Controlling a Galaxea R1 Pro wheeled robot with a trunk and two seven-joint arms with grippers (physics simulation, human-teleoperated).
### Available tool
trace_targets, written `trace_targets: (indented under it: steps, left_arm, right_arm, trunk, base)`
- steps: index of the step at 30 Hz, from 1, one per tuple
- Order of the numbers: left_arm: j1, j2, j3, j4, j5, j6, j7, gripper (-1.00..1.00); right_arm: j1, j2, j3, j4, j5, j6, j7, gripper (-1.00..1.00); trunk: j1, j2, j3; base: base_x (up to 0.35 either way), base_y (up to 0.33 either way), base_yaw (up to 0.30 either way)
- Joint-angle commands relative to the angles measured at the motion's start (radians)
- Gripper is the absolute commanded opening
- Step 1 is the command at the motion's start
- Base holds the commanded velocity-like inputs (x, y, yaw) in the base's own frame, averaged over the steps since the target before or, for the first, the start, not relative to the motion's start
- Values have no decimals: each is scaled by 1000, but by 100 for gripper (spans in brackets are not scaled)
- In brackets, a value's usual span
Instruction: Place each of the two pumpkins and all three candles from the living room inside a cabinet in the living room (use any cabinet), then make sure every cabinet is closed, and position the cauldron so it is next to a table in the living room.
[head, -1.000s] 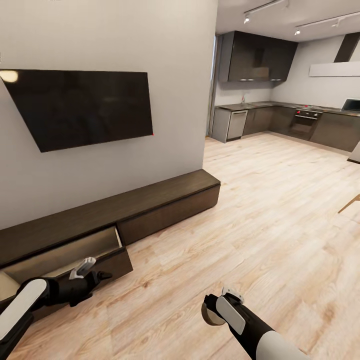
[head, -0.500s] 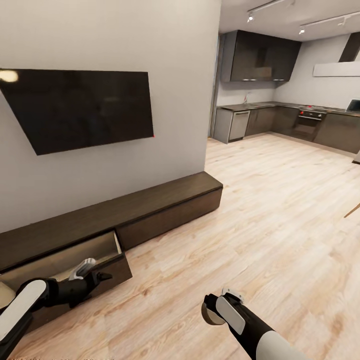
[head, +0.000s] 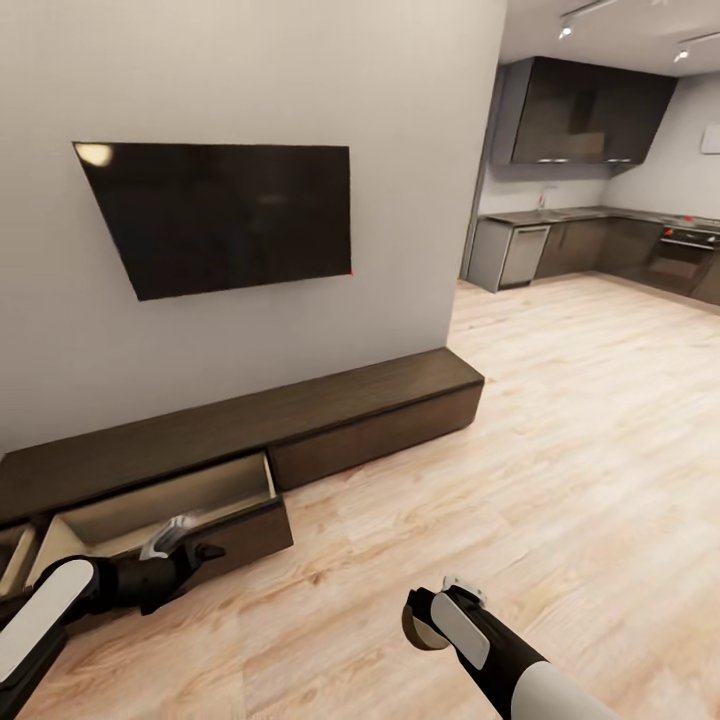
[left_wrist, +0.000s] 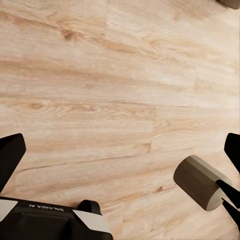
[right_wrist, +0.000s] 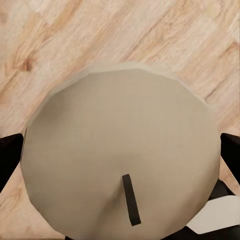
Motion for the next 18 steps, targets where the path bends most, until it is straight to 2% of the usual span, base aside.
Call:
trace_targets:
  steps: [1, 13, 17, 18]
  left_arm:
    - [-1, 1, -2, -1, 10, -1, 10, 100]
    - [-1, 1, -2, -1, 11, -1, 10, 100]
    - [-1, 1, -2, -1, 11, -1, 10, 100]
    - [-1, 1, -2, -1, 11, 0, 10, 100]
  right_arm:
    - [-1, -1, 5, -2, -3, 3, -8, -100]
    - [-1, -1, 5, -2, -3, 3, -8, -100]
    - [-1, -2, 5, -2, -3, 3, -8, -100]
    - [-1, -2, 5, -2, 7, 2, -8, -100]
  trunk:
    - [-4, 6, 2]
    - [-50, 90, 39]
    - [-65, 118, 51]
    - [-69, 125, 55]
  base:
    - [0, 0, 276]
    - [0, 0, 275]
    - [0, 0, 96]
    - [0, 0, 11]
